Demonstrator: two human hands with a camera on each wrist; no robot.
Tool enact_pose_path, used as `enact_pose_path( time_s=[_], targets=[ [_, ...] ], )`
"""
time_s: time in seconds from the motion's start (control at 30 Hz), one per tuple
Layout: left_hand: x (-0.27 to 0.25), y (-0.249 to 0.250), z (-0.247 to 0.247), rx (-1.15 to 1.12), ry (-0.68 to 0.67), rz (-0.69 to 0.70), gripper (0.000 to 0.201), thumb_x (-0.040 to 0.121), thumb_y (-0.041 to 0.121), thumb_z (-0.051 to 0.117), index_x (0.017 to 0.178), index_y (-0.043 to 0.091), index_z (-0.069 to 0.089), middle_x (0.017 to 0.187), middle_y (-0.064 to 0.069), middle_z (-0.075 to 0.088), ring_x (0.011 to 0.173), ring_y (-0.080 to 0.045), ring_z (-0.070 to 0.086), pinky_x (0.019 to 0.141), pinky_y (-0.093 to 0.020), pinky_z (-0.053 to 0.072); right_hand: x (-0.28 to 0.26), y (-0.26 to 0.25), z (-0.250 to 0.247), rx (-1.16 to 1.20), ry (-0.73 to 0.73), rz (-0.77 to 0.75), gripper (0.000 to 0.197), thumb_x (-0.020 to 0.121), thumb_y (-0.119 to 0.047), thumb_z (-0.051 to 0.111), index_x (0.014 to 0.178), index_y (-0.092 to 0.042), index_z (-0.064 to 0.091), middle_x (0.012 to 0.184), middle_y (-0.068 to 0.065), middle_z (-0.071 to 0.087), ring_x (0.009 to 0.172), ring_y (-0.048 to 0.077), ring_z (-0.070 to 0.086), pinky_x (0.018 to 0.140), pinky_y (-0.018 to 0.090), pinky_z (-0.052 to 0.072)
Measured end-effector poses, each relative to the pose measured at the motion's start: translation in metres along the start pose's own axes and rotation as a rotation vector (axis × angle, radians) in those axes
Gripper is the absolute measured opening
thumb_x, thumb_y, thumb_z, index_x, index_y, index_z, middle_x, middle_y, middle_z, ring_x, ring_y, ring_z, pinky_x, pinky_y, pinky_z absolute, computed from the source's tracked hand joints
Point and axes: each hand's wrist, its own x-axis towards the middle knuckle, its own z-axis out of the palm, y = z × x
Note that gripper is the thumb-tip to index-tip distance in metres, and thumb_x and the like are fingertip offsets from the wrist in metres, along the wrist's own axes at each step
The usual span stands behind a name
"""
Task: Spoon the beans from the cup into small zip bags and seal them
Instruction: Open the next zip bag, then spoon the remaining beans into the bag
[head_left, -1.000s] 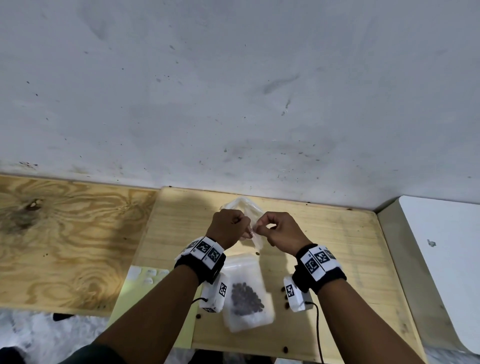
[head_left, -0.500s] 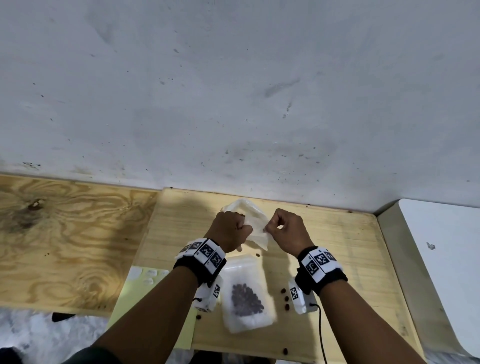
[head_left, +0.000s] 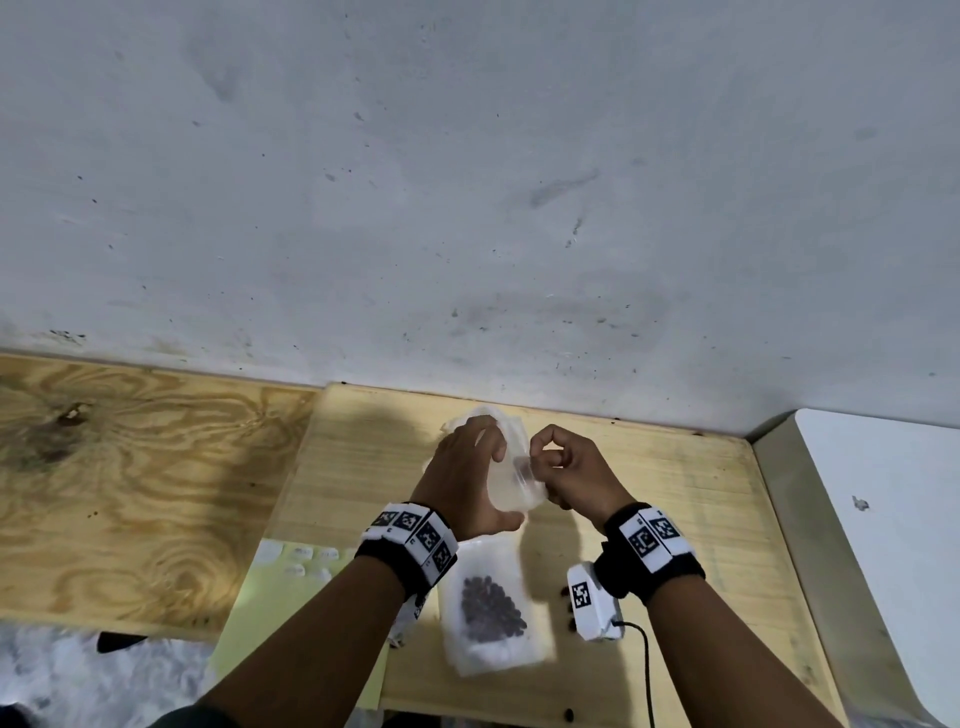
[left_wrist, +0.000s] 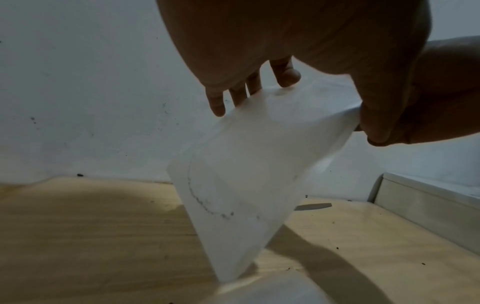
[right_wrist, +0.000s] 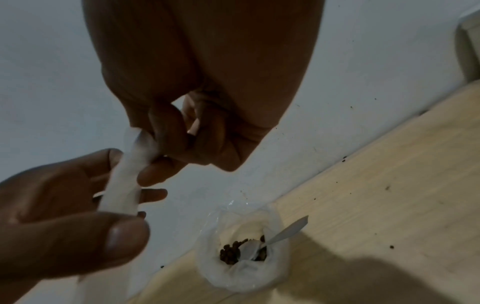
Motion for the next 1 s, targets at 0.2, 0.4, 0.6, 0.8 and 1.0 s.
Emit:
enact_pose_path(
  time_s=[0.2, 0.4, 0.6, 0.8, 1.0],
  targets=[
    [-0.006, 0.001, -0.001, 0.013, -0.035, 0.021, 0.063, 0.046, 0.040, 0.079, 0.091, 0.025, 0.037, 0.098, 0.013, 0.044, 0.080, -0.012, 0.040, 0.065, -0.025, 0.034, 0.009, 0.016, 0.001, -0.460, 0.094, -0.190, 0.038, 0.080, 0.003, 0.057, 0.075, -0.033, 0.068, 0.068, -0.010, 0.065, 0.068, 0.013, 0.061, 0.066, 0.028, 0.049],
    [-0.010, -0.010, 0.005, -0.160, -0.074, -0.095, 0.052, 0.055, 0.027, 0.080, 0.099, 0.029, 0.053, 0.106, 0.016, 0.059, 0.087, -0.012, 0.057, 0.074, -0.031, 0.051, 0.012, 0.027, 0.003, -0.500, 0.031, -0.034, 0.027, 0.086, -0.004, 0.058, 0.100, -0.020, 0.075, 0.085, -0.010, 0.065, 0.079, 0.009, 0.061, 0.076, 0.025, 0.050],
    [-0.015, -0.033, 0.015, -0.362, -0.049, -0.343, 0.040, 0.046, 0.037, 0.082, 0.083, 0.032, 0.067, 0.091, 0.013, 0.069, 0.080, -0.006, 0.062, 0.071, -0.022, 0.049, 0.014, 0.038, 0.008, -0.160, -0.047, 0.148, 0.021, 0.089, 0.000, 0.060, 0.100, -0.011, 0.074, 0.056, -0.010, 0.061, 0.038, 0.005, 0.048, 0.044, 0.019, 0.040],
    [0.002, -0.059, 0.007, -0.526, -0.044, -0.715, 0.060, 0.050, 0.035, 0.089, 0.104, 0.020, 0.067, 0.103, 0.005, 0.065, 0.096, -0.016, 0.063, 0.080, -0.027, 0.049, 0.031, 0.063, -0.007, -0.216, 0.437, 0.119, 0.012, 0.084, -0.017, 0.071, 0.095, -0.020, 0.070, 0.094, -0.001, 0.071, 0.087, 0.018, 0.065, 0.076, 0.030, 0.049],
    [0.027, -0.073, 0.015, -0.725, 0.036, -0.837, 0.081, 0.030, 0.051, 0.081, 0.103, 0.018, 0.069, 0.106, 0.002, 0.070, 0.100, -0.017, 0.065, 0.084, -0.033, 0.052, 0.052, 0.083, -0.016, -0.531, 0.157, 0.452, 0.068, 0.076, -0.066, 0.068, 0.127, -0.023, 0.057, 0.119, 0.002, 0.064, 0.107, 0.023, 0.062, 0.082, 0.029, 0.044]
  ],
)
